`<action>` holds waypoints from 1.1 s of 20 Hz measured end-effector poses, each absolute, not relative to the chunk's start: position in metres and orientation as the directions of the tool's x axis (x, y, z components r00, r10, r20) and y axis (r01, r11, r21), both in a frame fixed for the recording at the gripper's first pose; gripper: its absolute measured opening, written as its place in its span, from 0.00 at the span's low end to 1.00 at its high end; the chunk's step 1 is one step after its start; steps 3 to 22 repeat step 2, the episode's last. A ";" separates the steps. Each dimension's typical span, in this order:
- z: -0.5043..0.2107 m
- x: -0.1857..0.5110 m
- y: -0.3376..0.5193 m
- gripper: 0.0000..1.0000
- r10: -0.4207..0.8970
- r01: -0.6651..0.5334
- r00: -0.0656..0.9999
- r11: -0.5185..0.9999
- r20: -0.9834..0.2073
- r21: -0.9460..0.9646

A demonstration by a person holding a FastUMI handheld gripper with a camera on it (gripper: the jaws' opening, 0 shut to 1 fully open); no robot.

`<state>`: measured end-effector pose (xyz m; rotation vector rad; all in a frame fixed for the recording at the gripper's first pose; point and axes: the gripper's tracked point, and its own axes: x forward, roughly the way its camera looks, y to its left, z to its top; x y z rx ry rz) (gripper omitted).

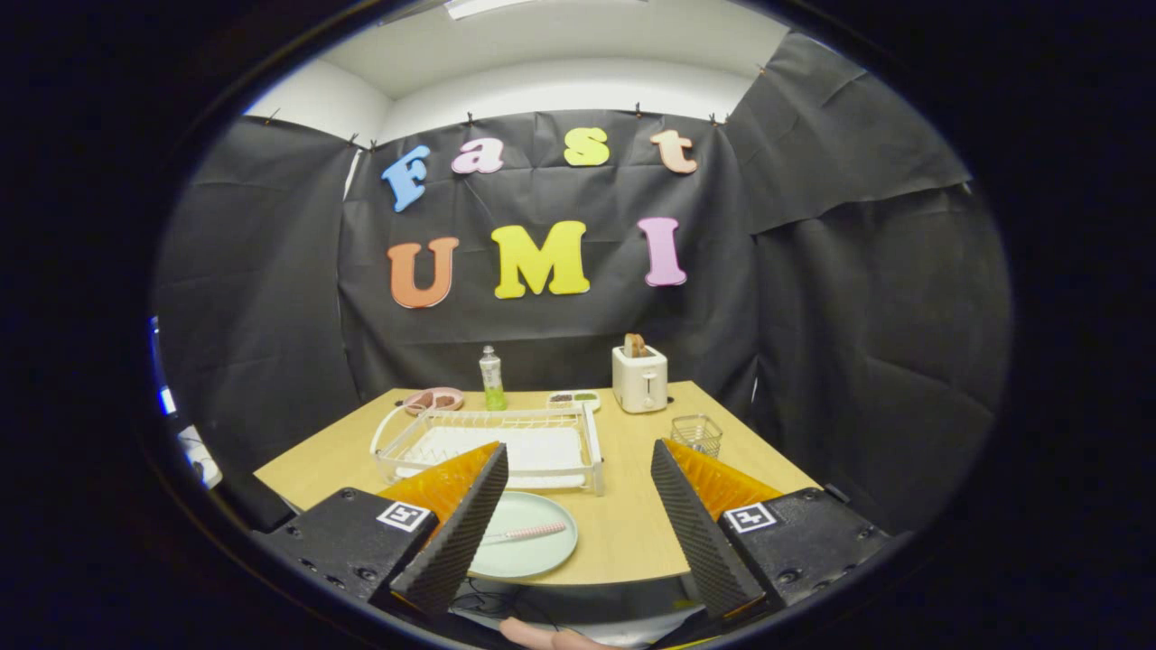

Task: Take the plate from the dish rack, then take the spoon from the basket and place it into the plate.

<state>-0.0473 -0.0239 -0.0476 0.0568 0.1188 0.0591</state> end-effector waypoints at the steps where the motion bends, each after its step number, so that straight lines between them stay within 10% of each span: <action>1: -0.049 -0.047 -0.024 1.00 0.064 -0.057 0.991 0.996 -0.118 0.062; 22: -0.050 -0.046 -0.024 1.00 0.065 -0.058 0.991 0.996 -0.119 0.062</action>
